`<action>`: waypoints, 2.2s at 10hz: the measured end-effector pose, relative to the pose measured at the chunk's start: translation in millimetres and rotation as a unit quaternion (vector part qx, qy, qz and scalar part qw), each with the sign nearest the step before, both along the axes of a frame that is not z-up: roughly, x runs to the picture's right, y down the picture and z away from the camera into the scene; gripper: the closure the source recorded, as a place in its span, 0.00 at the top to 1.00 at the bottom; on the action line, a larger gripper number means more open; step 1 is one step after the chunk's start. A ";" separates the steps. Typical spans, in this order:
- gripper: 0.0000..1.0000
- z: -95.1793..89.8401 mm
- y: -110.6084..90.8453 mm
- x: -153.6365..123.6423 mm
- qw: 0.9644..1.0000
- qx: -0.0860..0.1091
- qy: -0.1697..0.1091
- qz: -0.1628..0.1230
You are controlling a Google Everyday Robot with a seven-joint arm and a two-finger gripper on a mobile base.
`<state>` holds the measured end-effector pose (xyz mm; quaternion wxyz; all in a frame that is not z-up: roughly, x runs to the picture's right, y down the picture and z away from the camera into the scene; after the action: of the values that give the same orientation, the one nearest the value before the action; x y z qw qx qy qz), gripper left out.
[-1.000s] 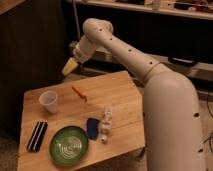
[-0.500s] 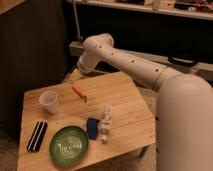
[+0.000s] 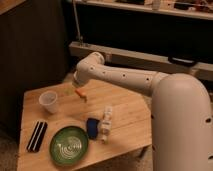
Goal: Place the pepper in the ceramic bowl
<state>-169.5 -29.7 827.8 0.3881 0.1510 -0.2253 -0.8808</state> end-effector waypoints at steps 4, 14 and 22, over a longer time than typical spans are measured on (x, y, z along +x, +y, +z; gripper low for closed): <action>0.80 43.4 -1.4 7.9 0.998 -0.059 0.012 0.021; 0.80 91.4 24.6 -3.6 0.993 -0.101 0.018 -0.055; 0.80 125.7 33.7 12.2 0.993 -0.089 0.075 -0.013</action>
<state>-157.3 4.0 953.6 0.4045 0.0463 -0.2750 -0.8710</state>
